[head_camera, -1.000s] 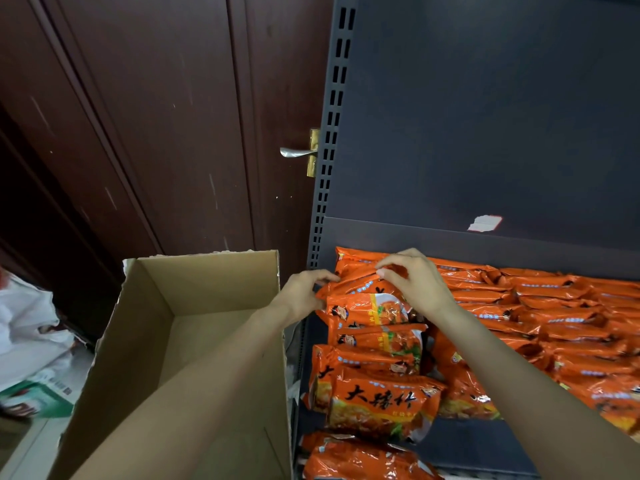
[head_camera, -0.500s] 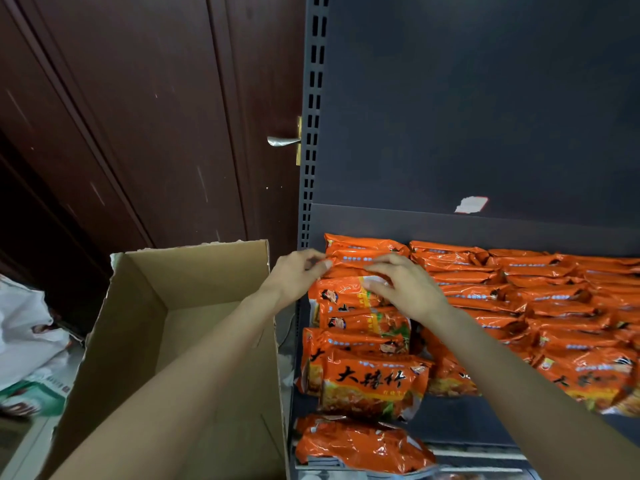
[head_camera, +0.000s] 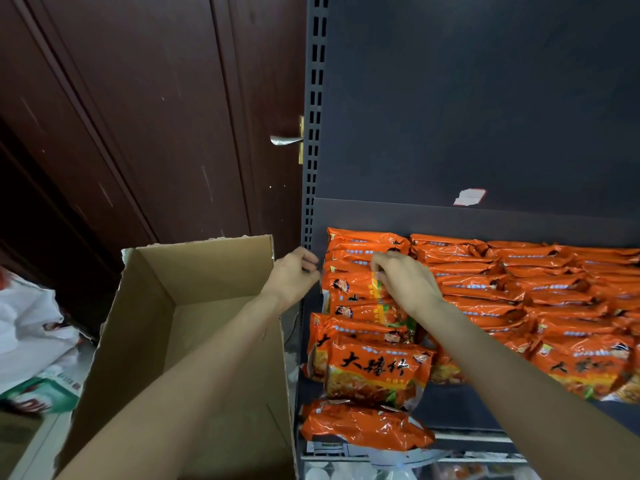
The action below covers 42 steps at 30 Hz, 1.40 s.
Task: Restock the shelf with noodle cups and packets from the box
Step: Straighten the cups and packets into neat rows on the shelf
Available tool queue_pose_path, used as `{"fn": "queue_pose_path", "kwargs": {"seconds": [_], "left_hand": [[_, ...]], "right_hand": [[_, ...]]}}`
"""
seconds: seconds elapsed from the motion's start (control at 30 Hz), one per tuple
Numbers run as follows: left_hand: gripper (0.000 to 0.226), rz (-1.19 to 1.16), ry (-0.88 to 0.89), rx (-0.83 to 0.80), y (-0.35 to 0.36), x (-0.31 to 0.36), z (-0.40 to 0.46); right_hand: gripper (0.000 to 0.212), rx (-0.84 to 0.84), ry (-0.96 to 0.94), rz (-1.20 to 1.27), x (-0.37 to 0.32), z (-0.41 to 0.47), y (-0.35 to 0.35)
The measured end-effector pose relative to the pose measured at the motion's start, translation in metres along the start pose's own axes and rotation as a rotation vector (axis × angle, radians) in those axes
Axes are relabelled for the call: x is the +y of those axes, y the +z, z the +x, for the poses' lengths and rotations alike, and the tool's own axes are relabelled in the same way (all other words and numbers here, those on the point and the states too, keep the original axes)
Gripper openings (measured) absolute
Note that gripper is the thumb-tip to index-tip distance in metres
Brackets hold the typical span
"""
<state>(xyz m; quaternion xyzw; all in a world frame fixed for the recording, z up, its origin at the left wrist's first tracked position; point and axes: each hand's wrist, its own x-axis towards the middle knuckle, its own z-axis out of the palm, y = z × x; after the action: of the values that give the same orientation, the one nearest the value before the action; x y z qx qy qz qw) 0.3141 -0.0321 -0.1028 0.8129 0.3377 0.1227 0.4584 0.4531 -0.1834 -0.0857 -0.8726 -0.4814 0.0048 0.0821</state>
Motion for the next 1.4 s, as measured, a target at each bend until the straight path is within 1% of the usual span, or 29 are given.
{"fn": "queue_pose_path", "kwargs": {"seconds": [0.07, 0.1, 0.17, 0.23, 0.33, 0.37, 0.5, 0.6, 0.63, 0.67, 0.77, 0.83, 0.93, 0.97, 1.03, 1.1, 1.13, 1.27, 1.3, 1.37, 1.4], "left_hand": [[0.008, -0.010, 0.026, -0.005, 0.001, -0.002, -0.002], [0.005, -0.015, 0.041, -0.045, 0.001, -0.003, -0.003], [0.006, -0.031, 0.062, -0.162, 0.002, -0.004, -0.005], [0.015, -0.001, 0.067, -0.256, 0.004, -0.005, -0.009], [0.022, 0.084, 0.074, -0.305, 0.010, -0.005, -0.011], [0.021, 0.098, 0.072, -0.299, 0.012, -0.004, -0.011], [0.009, 0.136, 0.087, -0.242, 0.016, -0.002, -0.011], [0.003, 0.058, 0.102, -0.168, 0.015, 0.001, -0.012], [0.004, 0.008, 0.104, -0.139, 0.015, 0.002, -0.012], [0.006, -0.033, 0.109, -0.123, 0.014, 0.004, -0.012], [0.008, -0.083, 0.101, -0.104, 0.014, 0.005, -0.013], [0.024, -0.076, 0.049, -0.103, 0.013, 0.001, -0.012], [0.050, 0.003, -0.024, -0.241, 0.010, -0.006, -0.012], [0.055, 0.008, -0.038, -0.286, 0.010, -0.008, -0.011], [0.059, 0.005, -0.042, -0.315, 0.008, -0.008, -0.010], [0.057, 0.029, -0.037, -0.304, 0.007, -0.007, -0.006], [0.055, 0.047, -0.037, -0.305, 0.006, -0.006, -0.005], [0.045, 0.062, -0.036, -0.297, 0.010, -0.003, -0.003], [0.042, 0.063, -0.018, -0.275, 0.012, -0.002, -0.002], [0.035, 0.026, 0.037, -0.210, 0.014, 0.001, -0.003], [0.031, 0.009, 0.074, -0.171, 0.013, 0.003, -0.003]], "right_hand": [[0.008, 0.021, 0.019, 0.035, -0.001, 0.001, -0.005], [0.006, 0.044, 0.031, 0.069, 0.000, 0.000, -0.008], [0.004, 0.073, 0.021, 0.113, 0.002, -0.005, -0.010], [0.002, 0.018, -0.023, 0.143, 0.005, -0.011, -0.008], [0.022, -0.133, -0.038, 0.112, 0.005, -0.018, -0.005], [0.026, -0.151, -0.032, 0.096, 0.004, -0.019, -0.005], [0.034, -0.134, -0.026, 0.035, 0.000, -0.019, -0.006], [0.046, -0.171, -0.013, 0.027, -0.004, -0.018, -0.009], [0.045, -0.176, -0.012, 0.022, -0.005, -0.018, -0.010], [0.040, -0.164, -0.015, 0.011, -0.006, -0.017, -0.010], [0.015, -0.083, -0.014, -0.001, -0.009, -0.018, -0.008], [0.009, -0.023, 0.005, 0.021, -0.008, -0.020, -0.006], [0.004, 0.090, 0.069, 0.147, 0.001, -0.023, -0.006], [0.005, 0.121, 0.089, 0.214, 0.003, -0.024, -0.006], [0.013, 0.155, 0.110, 0.347, 0.006, -0.027, -0.005], [0.017, 0.146, 0.126, 0.422, 0.007, -0.031, -0.002], [0.017, 0.128, 0.138, 0.421, 0.009, -0.032, -0.001], [0.023, -0.004, 0.149, 0.327, 0.017, -0.024, -0.006], [0.025, -0.033, 0.156, 0.322, 0.018, -0.022, -0.009], [0.022, -0.070, 0.177, 0.310, 0.021, -0.021, -0.012], [0.025, -0.079, 0.190, 0.320, 0.021, -0.022, -0.013]]}}
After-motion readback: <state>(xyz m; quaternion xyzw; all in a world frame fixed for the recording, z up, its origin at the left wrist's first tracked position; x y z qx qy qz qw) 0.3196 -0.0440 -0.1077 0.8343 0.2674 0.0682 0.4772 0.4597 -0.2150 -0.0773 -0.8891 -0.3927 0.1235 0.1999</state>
